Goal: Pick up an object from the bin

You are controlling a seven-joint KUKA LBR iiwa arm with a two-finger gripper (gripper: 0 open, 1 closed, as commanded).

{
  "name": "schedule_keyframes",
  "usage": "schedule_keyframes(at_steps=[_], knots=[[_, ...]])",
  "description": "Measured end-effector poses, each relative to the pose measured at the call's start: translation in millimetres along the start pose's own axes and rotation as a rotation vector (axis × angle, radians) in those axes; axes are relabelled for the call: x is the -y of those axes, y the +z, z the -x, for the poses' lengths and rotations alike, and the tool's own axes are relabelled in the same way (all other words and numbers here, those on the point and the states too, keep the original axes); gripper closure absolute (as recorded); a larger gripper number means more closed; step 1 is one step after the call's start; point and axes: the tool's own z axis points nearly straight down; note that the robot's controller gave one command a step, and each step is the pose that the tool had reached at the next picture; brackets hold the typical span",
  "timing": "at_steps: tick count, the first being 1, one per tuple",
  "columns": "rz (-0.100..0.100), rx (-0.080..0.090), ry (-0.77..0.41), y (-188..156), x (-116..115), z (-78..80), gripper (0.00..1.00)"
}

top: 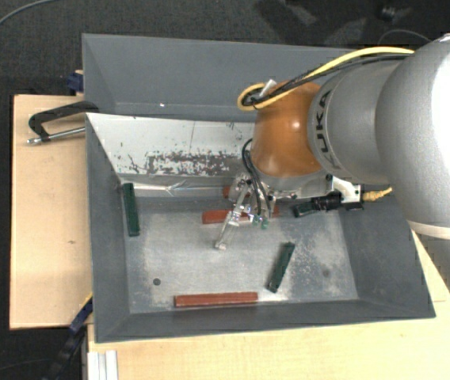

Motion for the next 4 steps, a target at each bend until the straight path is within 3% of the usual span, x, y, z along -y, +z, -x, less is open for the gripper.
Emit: schedule_keyframes(at_steps=[1,2,3,4], knots=[[0.002,0.011,0.002,-3,0,3.4,1.00],[0.002,0.008,-0.368,-3,47,20.5,1.00],[-0.002,0.011,-1.129,-131,24,6.2,1.00],[0.000,0.005,-1.127,-128,25,5.2,0.00]])
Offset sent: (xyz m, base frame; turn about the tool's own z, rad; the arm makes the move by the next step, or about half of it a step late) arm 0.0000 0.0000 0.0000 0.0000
